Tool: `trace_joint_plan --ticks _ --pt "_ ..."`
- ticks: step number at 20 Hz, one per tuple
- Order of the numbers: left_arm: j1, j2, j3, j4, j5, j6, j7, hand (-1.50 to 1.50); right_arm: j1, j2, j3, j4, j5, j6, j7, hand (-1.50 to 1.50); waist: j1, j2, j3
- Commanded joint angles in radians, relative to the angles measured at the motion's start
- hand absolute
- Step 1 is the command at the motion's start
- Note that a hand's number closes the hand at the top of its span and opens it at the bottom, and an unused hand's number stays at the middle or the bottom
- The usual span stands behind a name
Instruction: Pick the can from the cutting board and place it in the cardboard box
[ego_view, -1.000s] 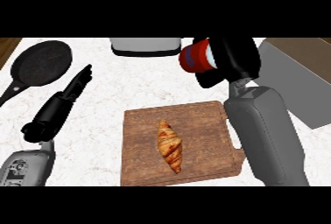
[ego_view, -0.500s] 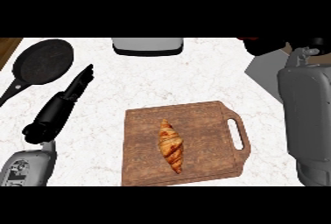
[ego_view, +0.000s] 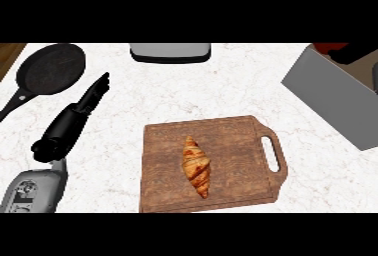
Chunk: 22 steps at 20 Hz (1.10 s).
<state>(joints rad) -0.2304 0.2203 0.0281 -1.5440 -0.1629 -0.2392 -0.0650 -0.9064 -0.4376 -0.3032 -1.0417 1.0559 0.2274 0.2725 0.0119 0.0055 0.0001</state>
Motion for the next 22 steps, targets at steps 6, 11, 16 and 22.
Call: trace_joint_plan --ticks 6,11,16,22 --pt "0.036 -0.013 -0.008 -0.014 0.0 -0.008 -0.02 0.0 -0.028 -0.162 -0.02 0.298 -0.041 0.191 -0.157 1.5 0.007 0.001 0.0" --pt "0.02 -0.01 -0.012 -0.007 -0.024 0.003 -0.032 0.0 -0.032 -0.24 -0.008 0.472 -0.019 0.242 -0.248 -1.5 0.014 0.006 0.001" --pt "0.019 0.012 0.022 -0.02 0.014 -0.029 -0.008 0.0 -0.026 -0.233 -0.019 0.459 -0.091 0.276 -0.44 -1.5 0.003 -0.002 0.001" --pt "0.031 -0.013 0.004 -0.02 -0.004 -0.005 -0.01 0.0 -0.095 -0.181 -0.323 0.465 -0.366 0.13 -0.506 -1.5 -0.004 -0.007 0.004"
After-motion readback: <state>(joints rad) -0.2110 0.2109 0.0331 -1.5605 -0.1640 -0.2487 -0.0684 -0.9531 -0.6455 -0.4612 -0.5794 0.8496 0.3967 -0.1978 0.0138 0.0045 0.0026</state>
